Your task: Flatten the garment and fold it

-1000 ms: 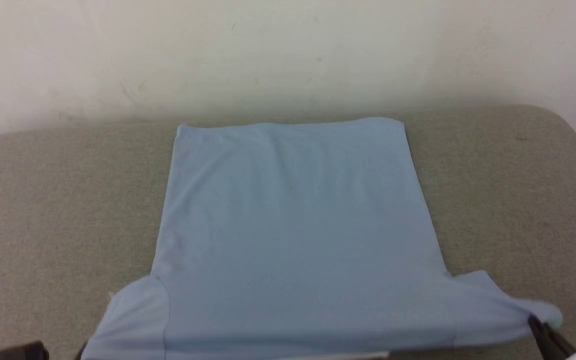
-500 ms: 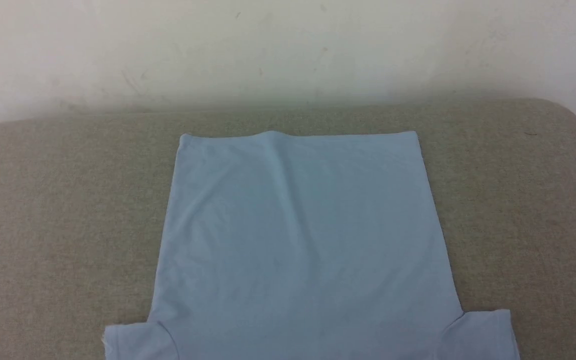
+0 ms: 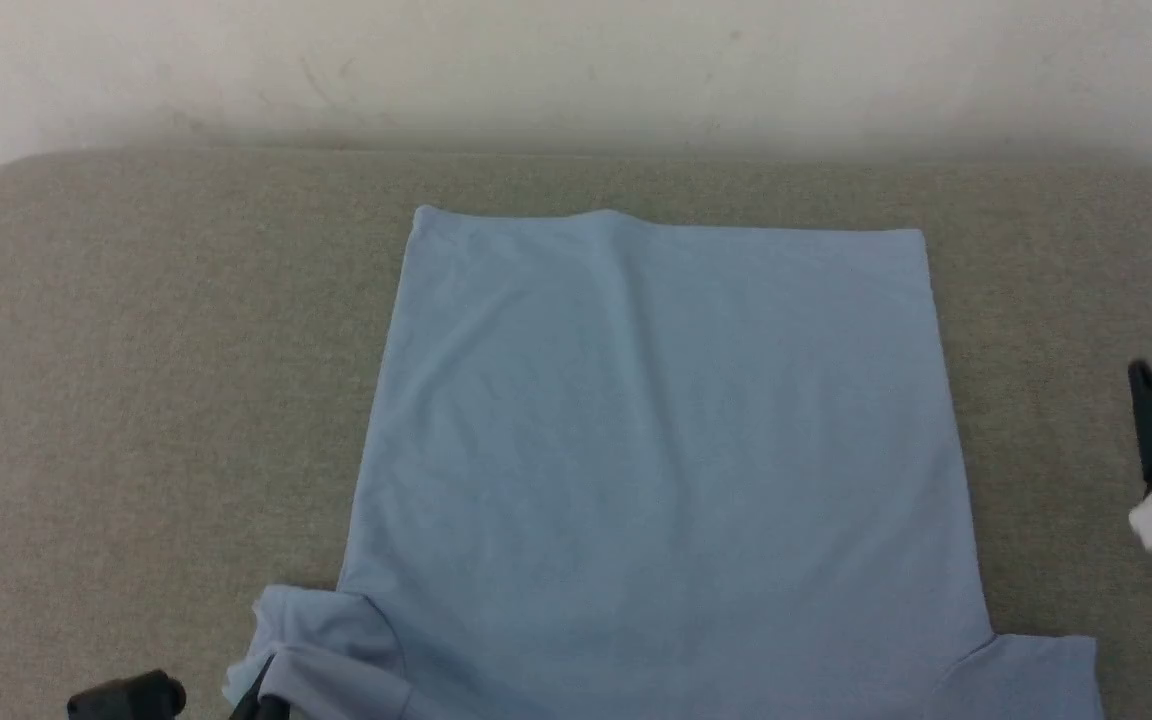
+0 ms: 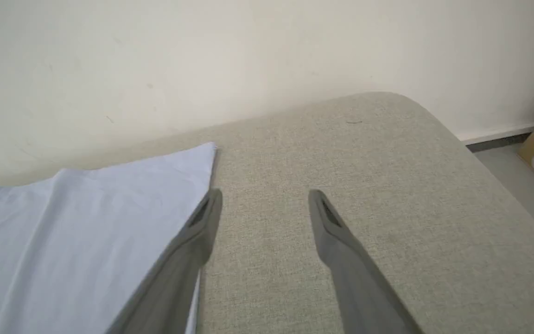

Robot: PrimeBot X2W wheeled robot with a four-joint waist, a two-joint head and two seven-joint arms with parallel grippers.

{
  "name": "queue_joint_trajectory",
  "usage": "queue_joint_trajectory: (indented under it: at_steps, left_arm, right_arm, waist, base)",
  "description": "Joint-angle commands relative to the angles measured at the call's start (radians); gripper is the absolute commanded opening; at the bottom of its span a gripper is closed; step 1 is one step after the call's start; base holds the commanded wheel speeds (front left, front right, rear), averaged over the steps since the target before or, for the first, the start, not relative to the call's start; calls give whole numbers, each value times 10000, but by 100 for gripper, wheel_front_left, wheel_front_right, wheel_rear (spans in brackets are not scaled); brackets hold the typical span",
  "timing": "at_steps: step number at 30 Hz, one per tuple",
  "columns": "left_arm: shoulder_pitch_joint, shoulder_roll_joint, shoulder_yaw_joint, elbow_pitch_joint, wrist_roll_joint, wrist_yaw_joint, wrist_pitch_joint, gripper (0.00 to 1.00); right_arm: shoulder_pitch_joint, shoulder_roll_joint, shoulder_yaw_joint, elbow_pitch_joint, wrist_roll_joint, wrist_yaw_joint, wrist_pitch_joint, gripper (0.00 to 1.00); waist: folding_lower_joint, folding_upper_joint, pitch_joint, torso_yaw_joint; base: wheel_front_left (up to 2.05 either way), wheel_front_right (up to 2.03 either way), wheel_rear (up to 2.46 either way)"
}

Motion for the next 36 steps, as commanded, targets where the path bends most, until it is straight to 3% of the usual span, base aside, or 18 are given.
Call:
queue_joint_trajectory:
  at_steps: [1, 7, 12, 24, 25, 26, 27, 30, 36]
  left_arm:
    - [-324, -88, -62, -78, 102, -107, -125, 0]
    - [-1187, -462, -357, 22, 113, -406, -493, 0]
    - [-1772, -757, -551, 211, 16, -673, -745, 0]
    - [-2328, -956, -701, 631, -107, -1044, -1087, 0]
    - [-2349, -963, -713, 650, -100, -1047, -1100, 0]
    - [-2370, -973, -723, 670, -99, -1050, -1111, 0]
    - [-2391, -988, -731, 698, -106, -1053, -1122, 0]
    - [-2434, -995, -727, 826, -87, -1030, -1163, 0]
    - [-2434, -935, -693, 938, -68, -1000, -1200, 0]
  right_arm:
    - [-712, -141, 42, 561, 66, -6, -118, 100]
    - [-3899, -1002, 454, 3698, -68, -6, 455, 100]
    - [-5813, -1537, 1113, 5666, -116, -6, 1748, 100]
    - [-7717, -1956, 2121, 8322, -449, -6, 3579, 100]
    - [-7751, -1953, 2163, 8515, -435, -6, 3805, 96]
    - [-7786, -1953, 2174, 8709, -423, -6, 4042, 24]
    - [-7812, -1944, 2165, 8911, -406, -6, 4303, 0]
    - [-7899, -1910, 2240, 9154, -456, -6, 4669, 0]
    - [-8009, -2190, 2618, 8707, -571, -6, 4211, 0]
  waist:
    - [-2, 0, 845, 784]
    - [-2, 0, 1789, 1625]
    - [-2, 0, 2437, 2047]
    - [-2, 0, 3088, 2340]
    - [-2, 0, 3100, 2343]
    - [-2, 0, 3108, 2343]
    - [-2, 0, 3098, 2341]
    - [-2, 0, 2978, 2334]
    - [-2, 0, 2412, 2318]
  base:
    - [0, 0, 0]
    - [0, 0, 0]
    - [0, 0, 0]
    - [0, 0, 0]
    - [0, 0, 0]
    - [0, 0, 0]
    - [0, 0, 0]
    - [0, 0, 0]
    - [0, 0, 0]
